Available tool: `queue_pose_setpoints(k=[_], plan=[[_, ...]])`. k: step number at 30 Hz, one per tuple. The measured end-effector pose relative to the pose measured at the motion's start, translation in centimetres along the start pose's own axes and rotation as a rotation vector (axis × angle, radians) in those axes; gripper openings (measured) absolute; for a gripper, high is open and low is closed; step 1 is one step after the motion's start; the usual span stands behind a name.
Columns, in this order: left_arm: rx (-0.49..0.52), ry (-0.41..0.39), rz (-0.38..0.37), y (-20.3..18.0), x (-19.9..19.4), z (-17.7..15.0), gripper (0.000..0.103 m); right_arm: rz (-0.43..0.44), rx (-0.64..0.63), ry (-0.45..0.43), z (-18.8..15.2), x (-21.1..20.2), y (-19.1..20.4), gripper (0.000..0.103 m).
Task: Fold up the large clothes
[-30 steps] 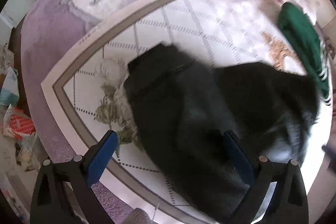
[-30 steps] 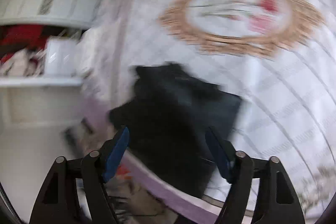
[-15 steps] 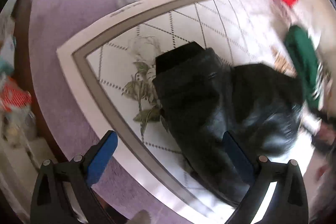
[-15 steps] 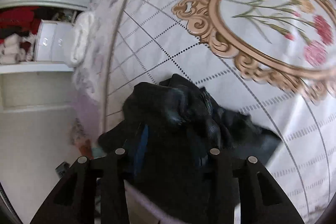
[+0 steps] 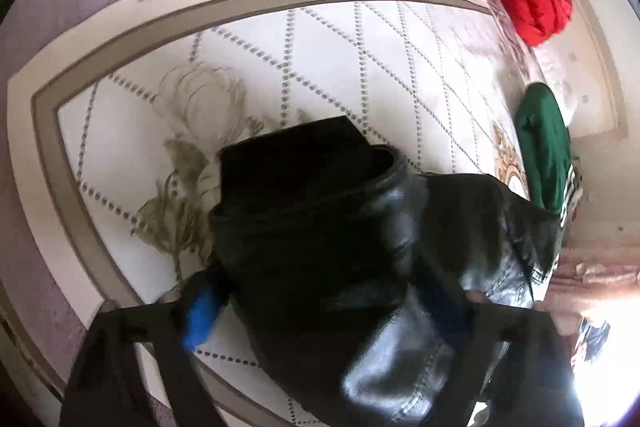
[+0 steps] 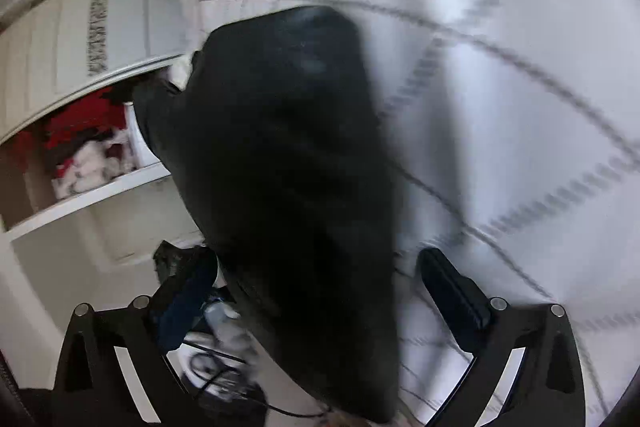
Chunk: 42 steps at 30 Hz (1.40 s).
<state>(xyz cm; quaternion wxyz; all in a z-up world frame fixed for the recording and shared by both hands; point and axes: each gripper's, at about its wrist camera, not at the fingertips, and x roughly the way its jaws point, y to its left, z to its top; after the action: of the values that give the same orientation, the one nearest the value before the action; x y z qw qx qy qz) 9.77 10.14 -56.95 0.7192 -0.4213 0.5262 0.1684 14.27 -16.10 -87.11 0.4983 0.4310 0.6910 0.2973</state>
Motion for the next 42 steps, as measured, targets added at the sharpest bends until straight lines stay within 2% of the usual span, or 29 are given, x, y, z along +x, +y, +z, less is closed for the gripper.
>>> queue_pose_setpoints(k=[1,2,3,4,5,6,7,12,18,22,26,30,33,37,42], plan=[[0.008,-0.010,0.002,-0.1,-0.1,0.0,0.074,0.018,-0.007,0.006,0.3,0.6,0.4,0.102],[0.015,-0.021,0.007,-0.2,-0.4,0.0,0.065,-0.007,-0.019,-0.002,0.7,1.6,1.1,0.102],[0.017,-0.033,0.008,-0.1,-0.7,0.1,0.061,-0.037,-0.027,-0.010,0.8,2.1,1.6,0.097],[0.021,-0.046,-0.003,-0.1,-1.3,0.2,0.054,-0.048,-0.028,-0.025,1.0,2.4,1.9,0.082],[0.028,-0.047,-0.011,-0.2,-1.6,0.6,0.050,-0.042,-0.022,-0.039,1.1,2.4,2.2,0.072],[0.032,-0.046,-0.012,-0.3,-1.8,0.8,0.048,-0.023,-0.024,-0.041,1.1,2.4,2.6,0.064],[0.040,-0.046,-0.011,-0.5,-2.2,0.9,0.044,-0.022,-0.037,-0.044,1.0,2.2,3.1,0.061],[0.080,-0.030,-0.022,-1.3,-3.7,1.5,0.038,-0.020,-0.057,-0.046,0.5,2.1,5.8,0.053],[0.117,-0.023,-0.054,-3.1,-6.4,2.9,0.037,-0.008,-0.077,-0.059,0.0,1.1,9.8,0.050],[0.177,-0.050,-0.076,-6.7,-8.8,4.8,0.037,0.023,-0.096,-0.081,-0.3,-1.4,13.5,0.049],[0.246,-0.093,-0.098,-12.1,-10.0,7.1,0.037,0.068,-0.120,-0.116,1.4,-4.0,17.2,0.049],[0.279,-0.127,-0.146,-18.4,-9.6,9.6,0.036,0.097,-0.147,-0.150,5.0,-7.9,20.7,0.049],[0.302,-0.144,-0.192,-24.2,-7.7,12.2,0.035,0.097,-0.190,-0.184,9.6,-11.8,23.8,0.049],[0.330,-0.161,-0.259,-32.1,-4.1,15.6,0.035,0.093,-0.219,-0.223,16.5,-17.0,26.8,0.049],[0.381,-0.163,-0.309,-39.9,2.0,19.2,0.035,0.105,-0.238,-0.227,28.8,-23.1,28.4,0.049]])
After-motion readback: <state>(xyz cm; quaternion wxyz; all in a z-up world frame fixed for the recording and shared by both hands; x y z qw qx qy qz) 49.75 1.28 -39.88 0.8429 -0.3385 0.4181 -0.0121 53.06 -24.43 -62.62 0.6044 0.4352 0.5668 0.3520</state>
